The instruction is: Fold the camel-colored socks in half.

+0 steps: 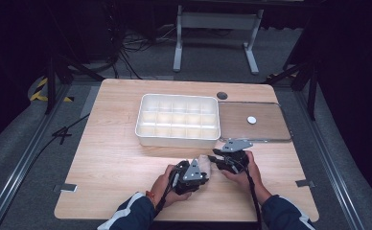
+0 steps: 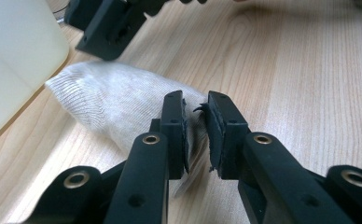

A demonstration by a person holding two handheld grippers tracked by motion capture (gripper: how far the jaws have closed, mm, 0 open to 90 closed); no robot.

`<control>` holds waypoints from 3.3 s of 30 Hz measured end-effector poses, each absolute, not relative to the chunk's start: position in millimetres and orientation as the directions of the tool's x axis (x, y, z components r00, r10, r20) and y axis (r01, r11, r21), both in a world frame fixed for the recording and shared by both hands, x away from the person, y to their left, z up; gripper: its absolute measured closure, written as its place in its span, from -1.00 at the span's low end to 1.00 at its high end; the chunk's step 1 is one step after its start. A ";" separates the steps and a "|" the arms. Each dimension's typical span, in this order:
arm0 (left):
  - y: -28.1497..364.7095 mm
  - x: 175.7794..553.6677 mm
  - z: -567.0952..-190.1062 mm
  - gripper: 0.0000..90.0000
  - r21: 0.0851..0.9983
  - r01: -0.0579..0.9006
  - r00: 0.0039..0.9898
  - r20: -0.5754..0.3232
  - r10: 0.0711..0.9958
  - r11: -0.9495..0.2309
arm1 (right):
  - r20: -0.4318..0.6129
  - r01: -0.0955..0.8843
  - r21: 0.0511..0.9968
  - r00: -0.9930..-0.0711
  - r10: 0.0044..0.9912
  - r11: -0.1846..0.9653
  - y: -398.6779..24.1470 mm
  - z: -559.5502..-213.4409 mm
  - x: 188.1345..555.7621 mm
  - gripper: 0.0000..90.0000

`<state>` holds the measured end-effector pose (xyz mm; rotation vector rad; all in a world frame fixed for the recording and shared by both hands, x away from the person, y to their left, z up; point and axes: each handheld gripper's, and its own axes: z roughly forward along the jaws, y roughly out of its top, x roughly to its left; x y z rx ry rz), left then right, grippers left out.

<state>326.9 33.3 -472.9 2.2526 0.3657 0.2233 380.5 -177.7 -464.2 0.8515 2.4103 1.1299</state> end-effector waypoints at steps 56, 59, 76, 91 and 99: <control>204.8 322.9 -468.4 -0.42 0.662 0.452 0.803 -0.009 0.596 -0.598 | 0.253 0.453 0.743 -0.871 0.420 0.492 -165.3 -467.3 383.5 0.49; 201.5 324.5 -469.7 -0.44 0.658 0.447 0.806 -0.001 0.592 -0.606 | 0.237 0.441 0.760 -0.872 0.429 0.476 -170.1 -462.9 381.5 0.50; 204.5 325.0 -481.7 -0.68 0.681 0.461 0.779 -0.003 0.627 -0.569 | 0.133 0.345 0.818 -0.892 0.432 0.460 -180.9 -442.3 372.9 0.51; 203.9 327.4 -482.7 -0.73 0.682 0.457 0.783 -0.003 0.622 -0.572 | 0.056 0.275 0.855 -0.892 0.449 0.439 -190.6 -423.8 367.0 0.51; 203.3 327.5 -483.1 -0.75 0.683 0.461 0.782 -0.011 0.623 -0.567 | 0.047 0.267 0.868 -0.884 0.465 0.418 -197.0 -420.5 368.3 0.51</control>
